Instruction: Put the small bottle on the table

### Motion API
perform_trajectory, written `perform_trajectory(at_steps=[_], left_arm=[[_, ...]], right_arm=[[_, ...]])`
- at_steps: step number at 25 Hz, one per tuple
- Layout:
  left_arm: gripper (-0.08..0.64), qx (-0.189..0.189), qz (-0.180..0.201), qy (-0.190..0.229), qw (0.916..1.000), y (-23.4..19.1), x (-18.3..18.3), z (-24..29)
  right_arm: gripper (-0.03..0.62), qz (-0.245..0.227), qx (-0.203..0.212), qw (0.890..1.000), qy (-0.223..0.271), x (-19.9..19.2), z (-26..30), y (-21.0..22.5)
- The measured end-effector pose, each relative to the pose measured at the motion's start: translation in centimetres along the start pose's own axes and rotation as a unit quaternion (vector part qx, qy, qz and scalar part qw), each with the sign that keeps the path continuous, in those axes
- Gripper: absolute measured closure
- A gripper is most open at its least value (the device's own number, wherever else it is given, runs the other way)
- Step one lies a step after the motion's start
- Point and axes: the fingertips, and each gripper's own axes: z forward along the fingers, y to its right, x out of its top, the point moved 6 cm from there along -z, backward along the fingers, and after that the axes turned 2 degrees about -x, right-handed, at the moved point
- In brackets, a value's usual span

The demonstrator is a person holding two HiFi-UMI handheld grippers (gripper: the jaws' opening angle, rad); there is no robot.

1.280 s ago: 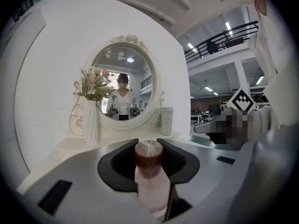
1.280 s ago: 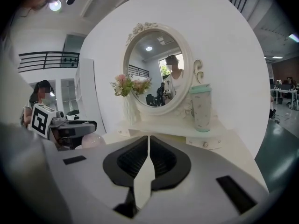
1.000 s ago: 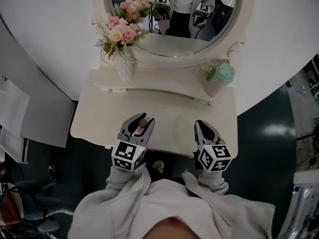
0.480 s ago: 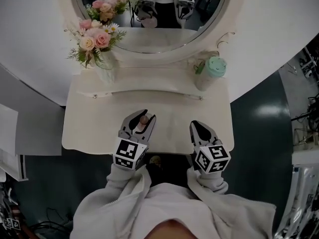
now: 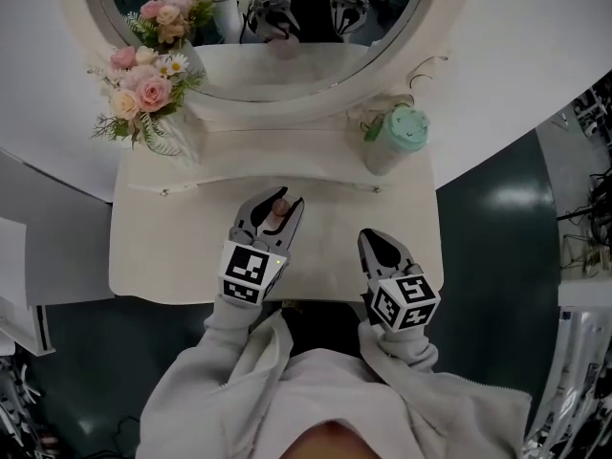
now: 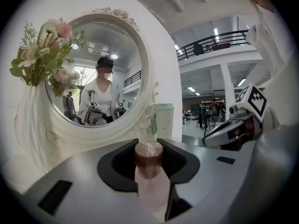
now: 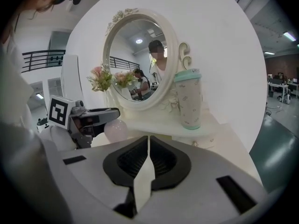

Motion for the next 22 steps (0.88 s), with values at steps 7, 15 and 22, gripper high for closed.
perform_trajectory(at_steps=[7, 15, 22], left_arm=[[0.43, 0.004, 0.003, 0.001, 1.0, -2.1, 1.4, 4.8], [0.43, -0.009, 0.002, -0.009, 0.9999, -3.5, 1.7, 10.2], [0.43, -0.014, 0.006, -0.026, 0.9996, -4.2, 0.8, 14.7]], right_arm=[[0.554, 0.002, 0.015, 1.0, -0.012, 0.6, 2.0, 2.0], [0.554, 0.006, 0.028, 0.999, -0.029, 1.0, 4.1, 3.8], [0.554, 0.016, 0.029, 0.998, -0.047, 0.5, 5.1, 5.2]])
